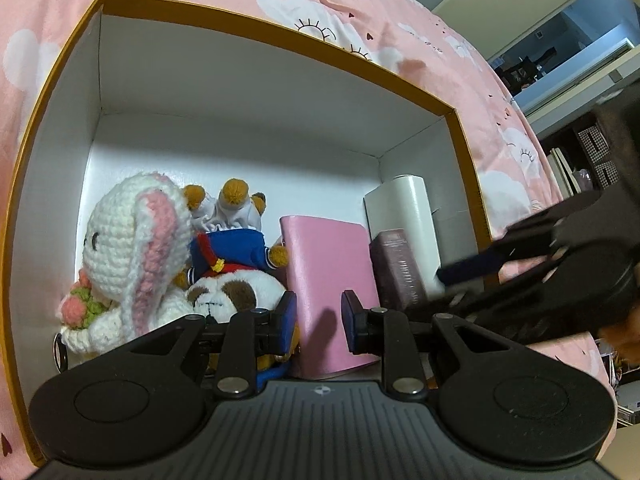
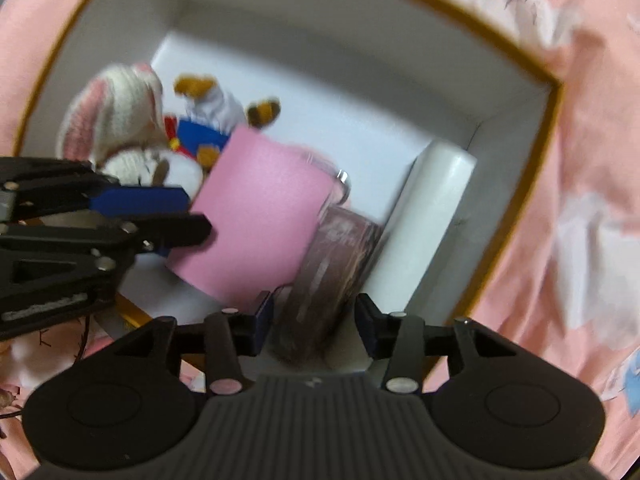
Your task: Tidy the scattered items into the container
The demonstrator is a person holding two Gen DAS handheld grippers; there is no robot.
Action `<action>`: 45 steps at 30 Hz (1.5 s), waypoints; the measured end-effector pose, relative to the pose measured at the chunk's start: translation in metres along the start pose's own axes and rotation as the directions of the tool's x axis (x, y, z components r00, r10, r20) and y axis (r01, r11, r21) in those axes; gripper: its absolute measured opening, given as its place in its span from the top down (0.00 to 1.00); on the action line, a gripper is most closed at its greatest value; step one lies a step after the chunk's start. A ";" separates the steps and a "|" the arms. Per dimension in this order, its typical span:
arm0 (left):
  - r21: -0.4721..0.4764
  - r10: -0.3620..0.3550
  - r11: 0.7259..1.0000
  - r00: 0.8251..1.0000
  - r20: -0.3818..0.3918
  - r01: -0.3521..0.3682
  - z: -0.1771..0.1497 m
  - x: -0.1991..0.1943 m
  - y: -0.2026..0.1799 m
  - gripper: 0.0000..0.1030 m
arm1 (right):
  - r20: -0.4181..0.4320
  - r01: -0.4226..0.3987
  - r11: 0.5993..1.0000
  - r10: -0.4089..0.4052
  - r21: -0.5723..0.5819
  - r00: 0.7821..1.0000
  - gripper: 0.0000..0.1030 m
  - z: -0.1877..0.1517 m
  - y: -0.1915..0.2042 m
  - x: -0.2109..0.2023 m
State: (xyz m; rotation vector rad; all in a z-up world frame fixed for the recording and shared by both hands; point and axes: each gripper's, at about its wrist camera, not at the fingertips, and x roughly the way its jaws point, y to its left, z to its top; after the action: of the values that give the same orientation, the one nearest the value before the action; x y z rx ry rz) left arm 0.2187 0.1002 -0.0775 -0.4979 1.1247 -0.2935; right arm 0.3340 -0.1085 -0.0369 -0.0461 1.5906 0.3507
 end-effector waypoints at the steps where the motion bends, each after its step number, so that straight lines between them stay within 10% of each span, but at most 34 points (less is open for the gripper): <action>1: 0.002 0.001 1.000 1.000 -0.001 -0.001 0.000 0.001 -0.001 0.74 | 0.031 -0.008 1.000 0.007 0.008 0.999 0.54 0.001 -0.005 -0.006; 7: 0.013 0.012 1.000 1.000 -0.014 -0.012 0.000 0.007 -0.002 0.77 | 0.184 -0.002 0.999 -0.004 0.034 0.983 0.61 0.020 -0.013 -0.013; 18: 0.106 0.055 0.993 0.998 -0.024 -0.052 0.005 0.013 -0.019 0.78 | 0.152 -0.021 0.999 0.015 0.042 0.988 0.98 0.011 -0.013 0.013; 30: 0.288 0.145 0.944 0.987 0.070 -0.159 0.045 0.024 -0.046 0.78 | 0.280 0.009 1.000 -0.012 0.010 0.960 0.91 0.004 -0.021 -0.004; 45: 0.402 0.176 0.902 0.984 -0.016 -0.155 0.038 0.056 -0.059 0.76 | 0.252 0.025 0.998 -0.009 -0.059 0.968 0.92 -0.011 -0.016 0.002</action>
State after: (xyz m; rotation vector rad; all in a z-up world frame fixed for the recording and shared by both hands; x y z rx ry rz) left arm 0.2776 0.0326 -0.0780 -0.0300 1.1132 -0.3787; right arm 0.3267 -0.1262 -0.0418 -0.0600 1.3272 0.3768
